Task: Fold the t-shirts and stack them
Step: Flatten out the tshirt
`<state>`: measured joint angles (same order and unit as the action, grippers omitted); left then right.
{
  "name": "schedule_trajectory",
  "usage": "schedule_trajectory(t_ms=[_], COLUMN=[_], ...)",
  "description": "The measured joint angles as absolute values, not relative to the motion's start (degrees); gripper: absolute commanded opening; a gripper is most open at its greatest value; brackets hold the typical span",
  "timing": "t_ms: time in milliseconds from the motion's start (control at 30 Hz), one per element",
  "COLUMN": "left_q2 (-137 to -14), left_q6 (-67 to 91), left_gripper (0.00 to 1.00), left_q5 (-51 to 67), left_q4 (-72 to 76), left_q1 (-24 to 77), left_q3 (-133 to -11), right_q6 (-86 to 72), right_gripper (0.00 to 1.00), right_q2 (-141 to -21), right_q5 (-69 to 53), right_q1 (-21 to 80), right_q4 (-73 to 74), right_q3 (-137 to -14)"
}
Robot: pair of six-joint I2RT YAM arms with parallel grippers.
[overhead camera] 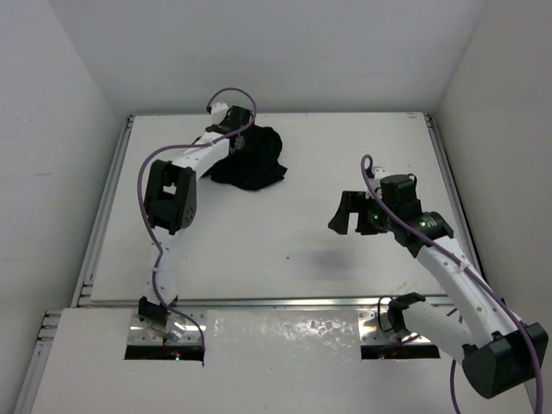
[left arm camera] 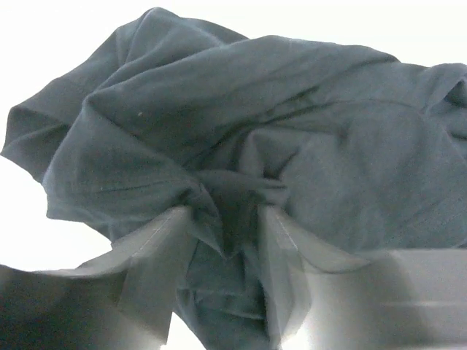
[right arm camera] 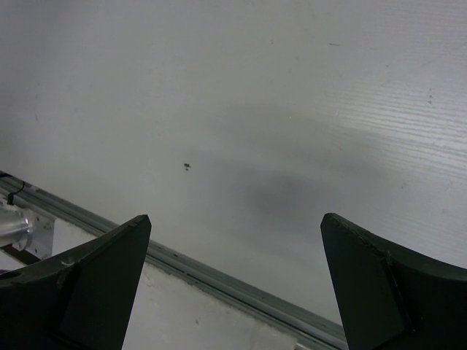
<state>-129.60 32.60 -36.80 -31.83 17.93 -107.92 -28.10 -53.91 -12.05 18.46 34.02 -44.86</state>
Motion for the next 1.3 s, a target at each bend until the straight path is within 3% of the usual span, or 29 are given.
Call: schedule_trajectory(t_ms=[33, 100, 500, 700, 900, 1000, 1033, 1133, 1300], left_q2=[-129.7, -129.8, -122.5, -95.4, -73.5, -69.0, -68.6, -67.6, -64.6], left_q6=[32.2, 31.5, 31.2, 36.4, 42.0, 44.0, 44.3, 46.0, 47.0], left_gripper=[0.11, 0.0, 0.0, 0.0, 0.0, 0.0, 0.0, 0.0, 0.0], left_q5=[-36.3, -35.4, -33.4, -36.5, -38.2, -37.4, -37.1, -34.8, -31.7], left_q4=[-31.1, -30.0, -29.0, -29.9, -29.4, -30.0, -30.2, -31.1, -31.5], left_q1=[17.7, 17.5, 17.7, 17.9, 17.8, 17.4, 17.3, 16.8, 16.1], left_q3=[-107.9, -107.9, -98.3, -80.0, -69.3, -64.3, -63.6, -61.0, -60.4], right_q6=[-28.1, -28.1, -28.3, -28.3, -28.1, -27.1, -26.7, -25.2, -23.6], right_gripper=[0.99, 0.99, 0.99, 0.99, 0.99, 0.92, 0.82, 0.71, 0.62], right_q2=[-54.3, -55.0, -62.1, -71.6, -91.1, -100.4, -103.5, -112.1, -125.8], right_q5=[-12.2, -12.5, -14.7, -15.5, -15.7, -15.6, -15.6, -16.6, -19.2], right_q1=[18.5, 18.5, 18.5, 19.3, 21.5, 22.3, 22.5, 22.7, 22.7], right_q4=[33.6, 32.9, 27.4, 21.8, 15.7, 13.4, 12.8, 11.6, 11.9], right_q3=[-44.8, -44.6, -43.7, -46.3, -59.2, -66.5, -69.2, -77.3, -92.5])
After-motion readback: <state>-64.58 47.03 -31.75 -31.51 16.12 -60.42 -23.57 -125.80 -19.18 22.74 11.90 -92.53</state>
